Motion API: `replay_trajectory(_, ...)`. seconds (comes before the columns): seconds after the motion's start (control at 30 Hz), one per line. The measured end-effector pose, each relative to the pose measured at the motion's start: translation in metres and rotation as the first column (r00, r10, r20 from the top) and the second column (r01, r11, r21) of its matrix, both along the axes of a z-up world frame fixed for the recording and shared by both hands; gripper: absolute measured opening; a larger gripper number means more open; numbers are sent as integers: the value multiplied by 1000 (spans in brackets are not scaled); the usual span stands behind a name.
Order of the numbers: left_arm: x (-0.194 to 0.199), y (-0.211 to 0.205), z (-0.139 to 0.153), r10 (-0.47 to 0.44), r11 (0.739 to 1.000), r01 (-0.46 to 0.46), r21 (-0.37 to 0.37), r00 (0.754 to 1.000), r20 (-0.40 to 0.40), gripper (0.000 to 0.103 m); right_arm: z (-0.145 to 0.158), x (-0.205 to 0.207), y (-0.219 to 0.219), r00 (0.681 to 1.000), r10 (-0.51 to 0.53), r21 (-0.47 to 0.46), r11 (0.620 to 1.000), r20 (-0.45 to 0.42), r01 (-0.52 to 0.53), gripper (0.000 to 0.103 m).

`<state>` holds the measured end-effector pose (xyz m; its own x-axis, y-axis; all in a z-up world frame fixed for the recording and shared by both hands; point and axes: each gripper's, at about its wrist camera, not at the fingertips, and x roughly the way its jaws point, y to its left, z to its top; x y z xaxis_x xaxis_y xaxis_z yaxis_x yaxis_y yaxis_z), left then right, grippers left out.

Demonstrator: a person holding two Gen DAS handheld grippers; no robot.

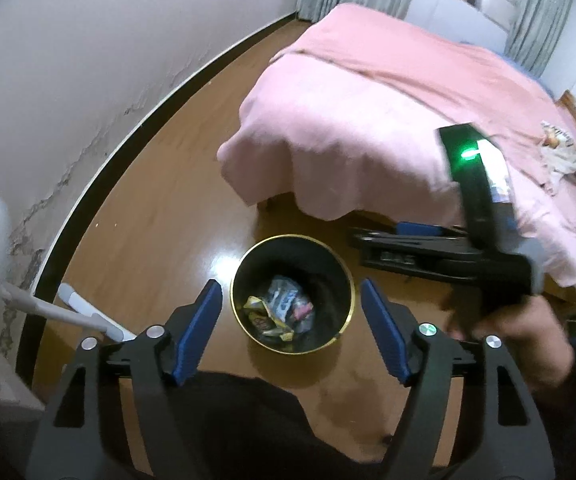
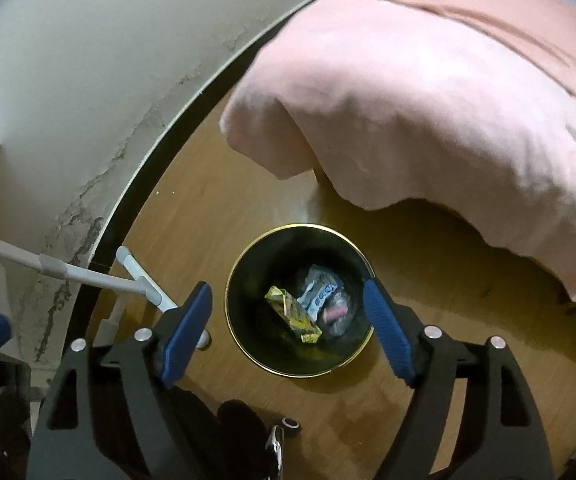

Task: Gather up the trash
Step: 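Return to the desk and grasp the white printed wrapper with the right tool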

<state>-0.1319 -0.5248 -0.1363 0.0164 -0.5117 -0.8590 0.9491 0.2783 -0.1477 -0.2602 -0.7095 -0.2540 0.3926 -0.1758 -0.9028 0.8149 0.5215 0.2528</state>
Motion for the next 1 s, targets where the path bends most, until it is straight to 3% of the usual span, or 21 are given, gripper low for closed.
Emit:
replay_trajectory(0.17, 3, 53, 58, 13, 994, -10, -108, 1000, 28, 87, 50, 15, 31, 998, 67, -123, 990, 11, -65, 79)
replay_trajectory(0.3, 28, 125, 100, 114, 975, -97, -201, 990, 77, 92, 112, 48, 83, 975, 199, -215, 961, 94, -176, 79)
replay_trajectory(0.37, 47, 164, 111, 196, 959, -170, -225, 976, 99, 92, 140, 73, 116, 946, 289, -245, 937, 145, -249, 79)
replay_trajectory(0.47, 81, 231, 119, 371, 914, -333, -231, 918, 142, 92, 180, 121, 177, 868, 445, -293, 879, 223, -375, 79)
replay_trajectory(0.57, 115, 305, 124, 541, 834, -502, -228, 825, 162, 92, 207, 177, 245, 747, 608, -317, 788, 269, -527, 79)
replay_trajectory(0.63, 137, 358, 126, 655, 753, -617, -226, 737, 170, 92, 215, 216, 291, 658, 702, -320, 711, 271, -626, 79)
replay_trajectory(0.67, 148, 388, 126, 715, 698, -680, -223, 677, 173, 92, 217, 240, 320, 606, 752, -323, 659, 260, -679, 79)
replay_trajectory(0.77, 166, 451, 125, 816, 578, -787, -216, 554, 167, 92, 217, 288, 377, 509, 825, -314, 564, 244, -764, 79)
replay_trajectory(0.87, 181, 509, 123, 892, 450, -870, -200, 429, 141, 92, 213, 326, 413, 451, 865, -311, 500, 218, -808, 79)
replay_trajectory(0.97, 185, 548, 118, 920, 390, -901, -189, 374, 119, 92, 207, 356, 447, 411, 893, -319, 449, 183, -834, 79)
replay_trajectory(1.0, 190, 557, 116, 923, 383, -905, -187, 367, 113, 92, 204, 366, 455, 400, 901, -320, 433, 167, -842, 79)
